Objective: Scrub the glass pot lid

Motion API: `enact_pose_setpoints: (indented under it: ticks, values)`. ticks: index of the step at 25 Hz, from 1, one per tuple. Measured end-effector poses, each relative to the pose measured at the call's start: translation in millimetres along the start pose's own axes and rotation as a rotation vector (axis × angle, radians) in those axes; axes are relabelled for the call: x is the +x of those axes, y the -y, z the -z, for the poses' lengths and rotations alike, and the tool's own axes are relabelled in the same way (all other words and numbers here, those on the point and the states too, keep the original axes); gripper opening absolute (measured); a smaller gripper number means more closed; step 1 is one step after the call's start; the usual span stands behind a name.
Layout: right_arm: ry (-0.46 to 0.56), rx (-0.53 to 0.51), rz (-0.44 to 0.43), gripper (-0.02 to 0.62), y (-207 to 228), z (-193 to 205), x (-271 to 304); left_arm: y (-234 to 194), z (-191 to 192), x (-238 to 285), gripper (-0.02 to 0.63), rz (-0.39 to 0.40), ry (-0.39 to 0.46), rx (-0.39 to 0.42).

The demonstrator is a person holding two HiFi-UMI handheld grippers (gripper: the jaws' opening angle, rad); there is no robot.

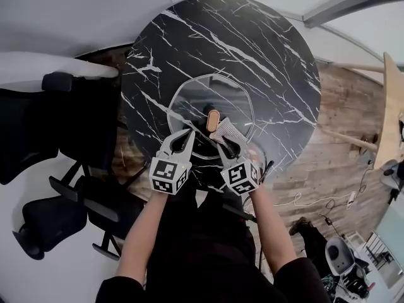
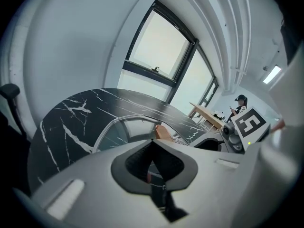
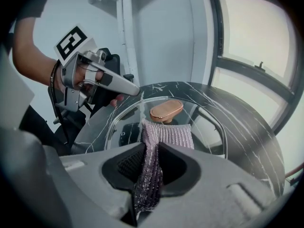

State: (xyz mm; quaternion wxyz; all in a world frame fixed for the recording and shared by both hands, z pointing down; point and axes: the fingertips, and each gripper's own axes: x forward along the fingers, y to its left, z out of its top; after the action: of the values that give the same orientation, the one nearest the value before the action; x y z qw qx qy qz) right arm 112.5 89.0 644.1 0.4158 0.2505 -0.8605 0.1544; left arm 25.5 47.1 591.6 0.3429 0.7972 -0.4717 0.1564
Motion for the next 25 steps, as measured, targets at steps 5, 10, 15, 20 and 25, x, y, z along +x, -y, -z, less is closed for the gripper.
enact_pose_setpoints:
  ticks: [5, 10, 15, 20, 25]
  values:
    - [-0.018, -0.017, -0.010, 0.075, -19, -3, 4, -7, 0, -11, 0.002, 0.001, 0.010, 0.013]
    - [-0.042, -0.020, -0.081, 0.077, -53, -9, 15, -13, 0, -20, 0.002, 0.013, 0.017, 0.023]
    - [-0.078, -0.059, -0.166, 0.075, -86, -9, 25, -23, 2, -31, 0.002, 0.017, 0.020, 0.024]
    - [-0.122, -0.064, -0.258, 0.075, -101, -9, 29, -31, 2, -39, 0.002, 0.020, 0.022, 0.012]
    - [-0.176, -0.117, -0.350, 0.074, -121, -2, 30, -31, 5, -47, 0.002, 0.015, 0.031, 0.000]
